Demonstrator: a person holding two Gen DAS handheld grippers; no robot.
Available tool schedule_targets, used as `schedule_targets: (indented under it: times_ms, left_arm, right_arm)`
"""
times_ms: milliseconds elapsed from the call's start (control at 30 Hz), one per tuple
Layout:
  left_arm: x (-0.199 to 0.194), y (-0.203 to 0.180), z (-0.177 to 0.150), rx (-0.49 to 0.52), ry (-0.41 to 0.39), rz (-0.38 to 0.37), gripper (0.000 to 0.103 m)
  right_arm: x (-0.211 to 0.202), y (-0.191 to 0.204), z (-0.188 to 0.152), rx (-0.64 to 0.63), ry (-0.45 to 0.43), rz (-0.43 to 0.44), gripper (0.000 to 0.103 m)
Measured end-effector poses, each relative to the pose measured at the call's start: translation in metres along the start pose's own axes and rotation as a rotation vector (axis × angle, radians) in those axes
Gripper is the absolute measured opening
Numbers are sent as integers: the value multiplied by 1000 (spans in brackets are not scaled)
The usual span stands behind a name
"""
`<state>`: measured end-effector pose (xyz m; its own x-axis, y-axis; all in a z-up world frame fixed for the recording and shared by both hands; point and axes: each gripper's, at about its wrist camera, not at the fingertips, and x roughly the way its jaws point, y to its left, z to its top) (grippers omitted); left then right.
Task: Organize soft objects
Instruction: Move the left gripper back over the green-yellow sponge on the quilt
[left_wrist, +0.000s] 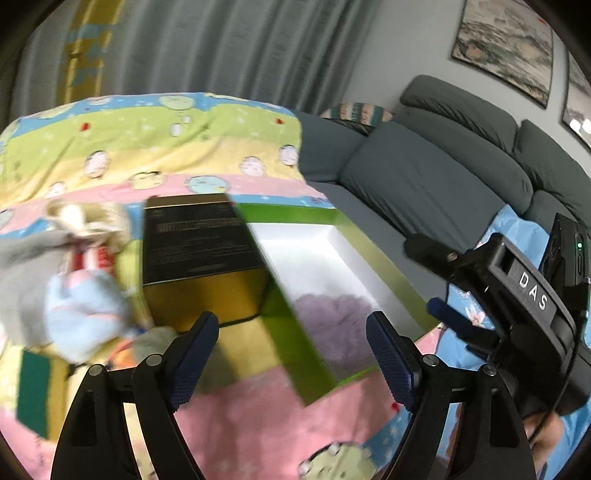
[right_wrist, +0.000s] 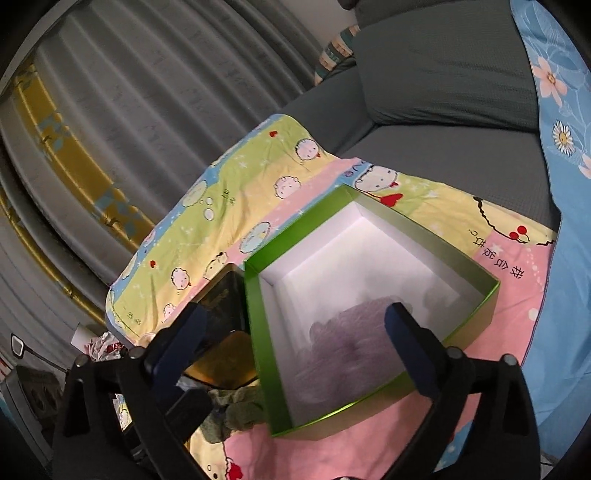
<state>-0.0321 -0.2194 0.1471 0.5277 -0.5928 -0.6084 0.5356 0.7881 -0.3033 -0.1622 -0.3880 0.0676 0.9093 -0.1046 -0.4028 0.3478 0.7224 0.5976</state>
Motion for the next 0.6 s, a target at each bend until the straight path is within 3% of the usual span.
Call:
schedule_targets:
  times_ms: [167, 300, 467, 600]
  left_arm:
    - [-34, 40, -3, 2, 10, 107, 83]
    - [-53, 79, -18, -13, 21, 199, 83]
    - [-73, 144, -53, -115, -23, 259, 83]
    - [-71, 182, -65, -184, 43, 296, 83]
  right_arm:
    - [3, 36, -14, -81, -2, -23, 102]
    - [7, 69, -25, -155, -9, 9, 102]
    - [16, 108, -45, -302, 16, 21, 102]
    - [33, 130, -64, -361, 80, 29, 102]
